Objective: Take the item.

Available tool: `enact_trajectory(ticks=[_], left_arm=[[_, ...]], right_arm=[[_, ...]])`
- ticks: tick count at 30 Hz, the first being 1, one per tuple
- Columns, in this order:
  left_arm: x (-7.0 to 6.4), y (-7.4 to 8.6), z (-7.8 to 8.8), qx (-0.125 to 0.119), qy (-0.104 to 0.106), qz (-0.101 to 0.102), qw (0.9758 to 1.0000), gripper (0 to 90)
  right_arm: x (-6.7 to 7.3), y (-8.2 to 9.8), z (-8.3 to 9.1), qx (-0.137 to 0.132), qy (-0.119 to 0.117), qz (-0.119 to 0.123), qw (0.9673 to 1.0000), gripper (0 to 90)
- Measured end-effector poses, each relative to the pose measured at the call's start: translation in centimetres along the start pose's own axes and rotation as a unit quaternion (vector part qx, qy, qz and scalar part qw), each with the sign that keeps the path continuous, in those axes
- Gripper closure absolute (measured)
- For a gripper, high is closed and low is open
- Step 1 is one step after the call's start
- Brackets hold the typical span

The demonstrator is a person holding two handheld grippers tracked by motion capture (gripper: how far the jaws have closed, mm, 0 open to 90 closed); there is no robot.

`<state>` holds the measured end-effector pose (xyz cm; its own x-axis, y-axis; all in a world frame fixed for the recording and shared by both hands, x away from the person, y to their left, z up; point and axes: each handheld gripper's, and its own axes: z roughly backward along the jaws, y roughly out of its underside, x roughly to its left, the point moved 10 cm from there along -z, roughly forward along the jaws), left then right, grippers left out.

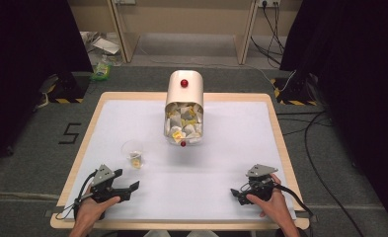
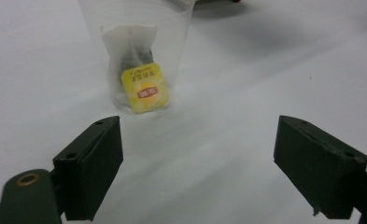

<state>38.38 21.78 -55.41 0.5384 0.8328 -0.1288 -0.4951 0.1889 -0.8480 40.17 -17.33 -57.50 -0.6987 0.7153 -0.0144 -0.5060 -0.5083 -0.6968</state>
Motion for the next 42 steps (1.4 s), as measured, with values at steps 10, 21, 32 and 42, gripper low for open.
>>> enact_trajectory(ticks=[10,21,32,42], left_arm=[[-0.4,1.0,0.3,0.019,0.004,-0.007,0.9998,15.1],[-0.5,2.1,1.0,0.032,-0.001,-0.013,0.9994,15.1],[-1.4,3.4,1.2,0.035,-0.007,-0.029,0.9989,14.9],[-1.4,3.7,1.2,0.026,-0.027,-0.04,0.9985,14.3]], right_arm=[[0.0,0.0,0.0,0.0,0.0,0.0,1.0,0.1],[0.0,0.0,0.0,0.0,0.0,0.0,1.0,0.1],[0.0,0.0,0.0,0.0,0.0,0.0,1.0,0.1],[0.0,0.0,0.0,0.0,0.0,0.0,1.0,0.1]])
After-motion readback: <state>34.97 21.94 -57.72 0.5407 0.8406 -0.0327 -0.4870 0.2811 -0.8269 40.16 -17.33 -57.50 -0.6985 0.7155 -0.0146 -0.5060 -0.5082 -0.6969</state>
